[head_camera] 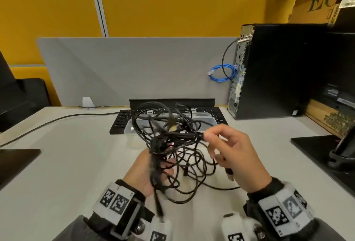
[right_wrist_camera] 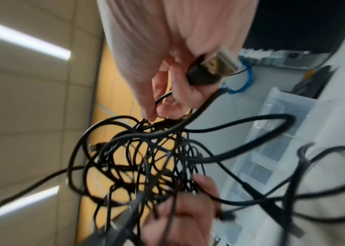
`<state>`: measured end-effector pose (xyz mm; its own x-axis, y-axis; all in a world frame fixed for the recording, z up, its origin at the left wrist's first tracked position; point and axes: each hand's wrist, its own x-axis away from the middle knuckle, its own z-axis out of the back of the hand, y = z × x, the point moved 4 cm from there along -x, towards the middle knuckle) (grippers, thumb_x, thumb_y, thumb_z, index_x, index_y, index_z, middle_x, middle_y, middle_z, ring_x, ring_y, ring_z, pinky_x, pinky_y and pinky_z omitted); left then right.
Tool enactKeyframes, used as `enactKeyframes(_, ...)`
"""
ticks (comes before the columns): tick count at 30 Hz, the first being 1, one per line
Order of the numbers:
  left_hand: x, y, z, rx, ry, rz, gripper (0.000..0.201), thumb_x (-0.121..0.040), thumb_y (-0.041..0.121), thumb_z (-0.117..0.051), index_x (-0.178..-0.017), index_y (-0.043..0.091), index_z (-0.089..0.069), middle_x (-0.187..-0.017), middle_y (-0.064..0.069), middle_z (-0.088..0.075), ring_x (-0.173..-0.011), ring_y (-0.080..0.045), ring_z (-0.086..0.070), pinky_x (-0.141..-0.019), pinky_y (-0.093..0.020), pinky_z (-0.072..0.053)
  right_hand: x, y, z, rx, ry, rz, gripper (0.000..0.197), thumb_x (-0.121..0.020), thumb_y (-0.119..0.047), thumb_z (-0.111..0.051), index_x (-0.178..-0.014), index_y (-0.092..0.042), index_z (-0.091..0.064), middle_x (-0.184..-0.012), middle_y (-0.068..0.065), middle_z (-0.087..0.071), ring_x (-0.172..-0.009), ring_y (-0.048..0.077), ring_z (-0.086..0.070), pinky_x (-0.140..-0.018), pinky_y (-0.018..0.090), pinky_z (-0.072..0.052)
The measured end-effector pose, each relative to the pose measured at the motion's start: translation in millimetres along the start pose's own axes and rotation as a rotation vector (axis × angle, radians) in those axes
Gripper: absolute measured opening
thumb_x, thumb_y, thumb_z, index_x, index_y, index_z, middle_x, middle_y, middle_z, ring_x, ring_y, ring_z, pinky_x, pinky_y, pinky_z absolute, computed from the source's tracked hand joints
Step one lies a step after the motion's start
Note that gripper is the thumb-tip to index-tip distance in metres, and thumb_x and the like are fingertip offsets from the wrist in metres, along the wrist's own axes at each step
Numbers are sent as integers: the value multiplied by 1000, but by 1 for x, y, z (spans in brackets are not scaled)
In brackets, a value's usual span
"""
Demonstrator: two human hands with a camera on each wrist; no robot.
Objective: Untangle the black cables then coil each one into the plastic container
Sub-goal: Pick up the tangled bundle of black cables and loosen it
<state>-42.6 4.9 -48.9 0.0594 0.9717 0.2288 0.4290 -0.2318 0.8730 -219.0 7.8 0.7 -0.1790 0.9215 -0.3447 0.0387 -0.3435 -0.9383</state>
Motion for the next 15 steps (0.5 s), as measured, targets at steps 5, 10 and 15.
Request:
enactKeyframes(5,10,27,2,-429,-133,-49,19,-91,15,-53,-106,15,-65,-101,-5,-72,-93,-22,-66,-82,-40,-55,-7,5,23,-120,79,-123,15,-88,-25,-55,-91,-11,-59,-60,-5,-60,-42,5,-48,-48,20,-21)
enactKeyframes(10,8,47,26,-421,77,-199,18,-90,2,-49,-104,6,-60,-108,-18,-67,-93,-24,-67,-69,-33,-55,-6,4,20,-54,69,-146,9,-91,-24,-54,-84,-19,-54,-71,-5,-64,-58,11,-50,-36,14,-19)
enactKeyframes(15,17,52,17,-279,70,-392,52,-70,52,-67,-115,37,-46,-119,6,-48,-105,-21,-58,-83,-47,-54,-6,6,11,73,16,-117,13,-94,-20,-52,-81,-17,-53,-73,4,-69,-60,24,-47,-36,15,-23)
